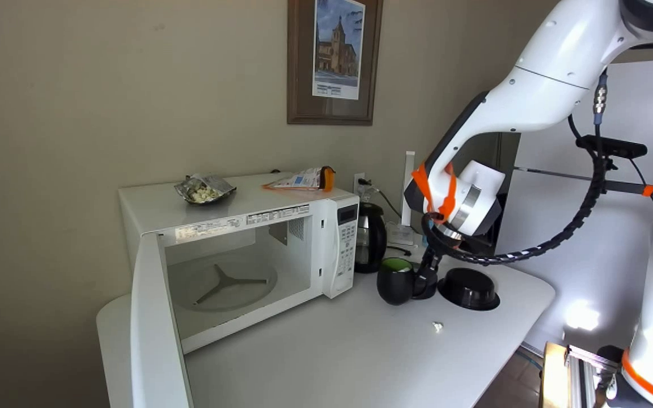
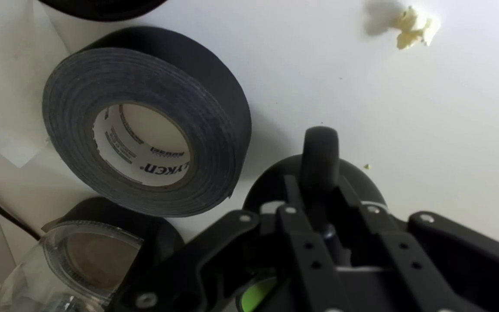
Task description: Pick up the black mug from the microwave top and put it on the kitchen counter
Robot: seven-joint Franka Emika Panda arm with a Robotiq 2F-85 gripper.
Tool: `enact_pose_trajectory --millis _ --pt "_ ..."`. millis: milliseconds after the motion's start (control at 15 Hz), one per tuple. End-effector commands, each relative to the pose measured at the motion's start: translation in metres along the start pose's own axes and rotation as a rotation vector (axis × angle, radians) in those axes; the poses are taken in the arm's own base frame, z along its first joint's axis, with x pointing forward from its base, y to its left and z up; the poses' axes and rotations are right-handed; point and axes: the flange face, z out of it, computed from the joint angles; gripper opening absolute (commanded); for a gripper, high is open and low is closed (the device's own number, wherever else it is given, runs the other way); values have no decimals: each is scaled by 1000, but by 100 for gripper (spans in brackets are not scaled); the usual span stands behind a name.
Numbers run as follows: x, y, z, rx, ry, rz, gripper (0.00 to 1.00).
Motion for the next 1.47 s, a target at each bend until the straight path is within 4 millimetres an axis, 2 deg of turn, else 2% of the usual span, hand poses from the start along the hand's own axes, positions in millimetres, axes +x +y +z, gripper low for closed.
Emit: enact_pose_trajectory --millis 0,267,333,400,600,867,1133,1400 --pt "8 6 18 -10 -2 -20 6" --pt "11 5 38 -6 -13 -22 7" --pt "13 5 41 -7 -10 -21 47" --pt "14 6 42 -11 -9 -22 48" --pt "13 6 39 -9 1 -33 70" --pt "4 -7 27 33 8 -75 98" --pt "-7 -24 9 82 28 -117 100" --pt "-11 -30 -32 22 89 -140 100"
